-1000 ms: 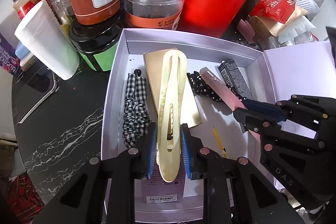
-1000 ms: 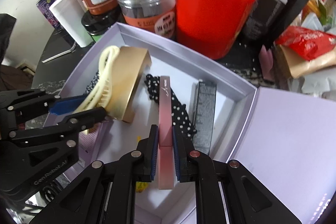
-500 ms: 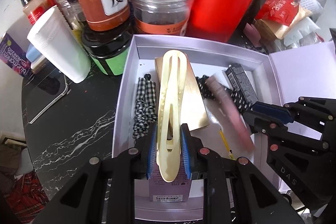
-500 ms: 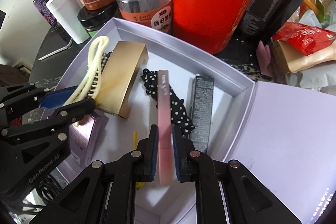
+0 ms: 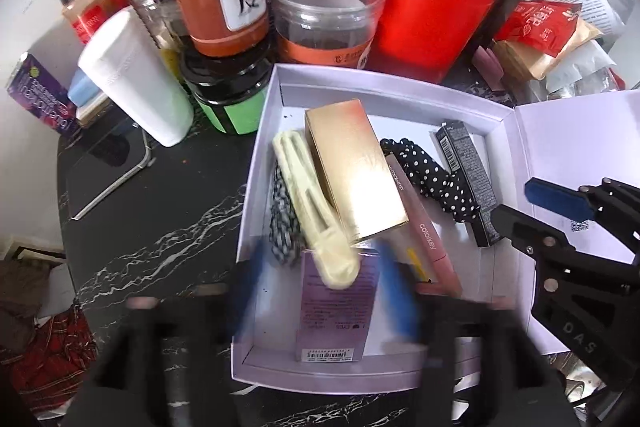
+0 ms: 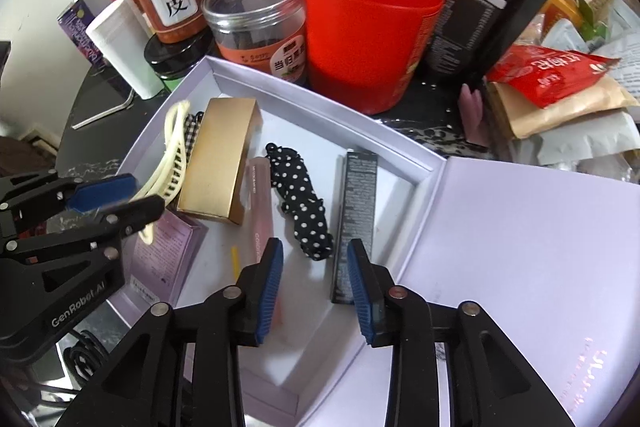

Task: Organize rigid objects
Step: 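Lower the hair clip with the left tool while the right tool lowers the nail file, then open both, then withdraw both tools from the white box back over the table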

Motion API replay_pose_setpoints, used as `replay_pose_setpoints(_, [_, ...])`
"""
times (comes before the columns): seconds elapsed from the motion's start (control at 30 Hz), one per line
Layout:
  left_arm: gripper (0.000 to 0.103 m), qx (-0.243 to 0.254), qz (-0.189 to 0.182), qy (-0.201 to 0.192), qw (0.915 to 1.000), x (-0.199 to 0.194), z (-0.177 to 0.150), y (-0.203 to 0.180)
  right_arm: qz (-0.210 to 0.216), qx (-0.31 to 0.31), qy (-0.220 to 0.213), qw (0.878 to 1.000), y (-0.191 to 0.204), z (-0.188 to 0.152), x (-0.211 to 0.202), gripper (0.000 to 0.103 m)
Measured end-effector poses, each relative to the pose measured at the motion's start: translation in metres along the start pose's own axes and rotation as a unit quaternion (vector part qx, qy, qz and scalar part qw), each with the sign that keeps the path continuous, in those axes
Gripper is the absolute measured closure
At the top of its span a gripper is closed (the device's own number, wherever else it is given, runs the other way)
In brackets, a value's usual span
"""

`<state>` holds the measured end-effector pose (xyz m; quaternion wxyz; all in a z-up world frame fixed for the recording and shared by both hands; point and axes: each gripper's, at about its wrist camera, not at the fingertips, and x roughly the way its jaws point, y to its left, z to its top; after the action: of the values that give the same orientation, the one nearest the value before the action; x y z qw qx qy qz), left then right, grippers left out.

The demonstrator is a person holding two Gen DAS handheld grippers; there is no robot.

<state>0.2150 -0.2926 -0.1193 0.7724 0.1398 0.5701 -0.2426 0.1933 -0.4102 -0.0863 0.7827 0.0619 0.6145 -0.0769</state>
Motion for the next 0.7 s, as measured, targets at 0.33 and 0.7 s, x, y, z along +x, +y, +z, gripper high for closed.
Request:
replay_pose_setpoints(0.33, [0.02, -0.008, -0.002, -0.038, 0.9992, -0.043, -0.004, 0.004, -0.01, 0.011, -0.027, 1.0, -0.007, -0.005, -0.039, 0.054])
replay_pose_setpoints(0.7, [0.02, -0.015, -0.001, -0.088, 0.996, -0.105, -0.014, 0.011, -0.003, 0.02, -0.056, 0.998, 0.005, -0.012, -0.081, 0.053])
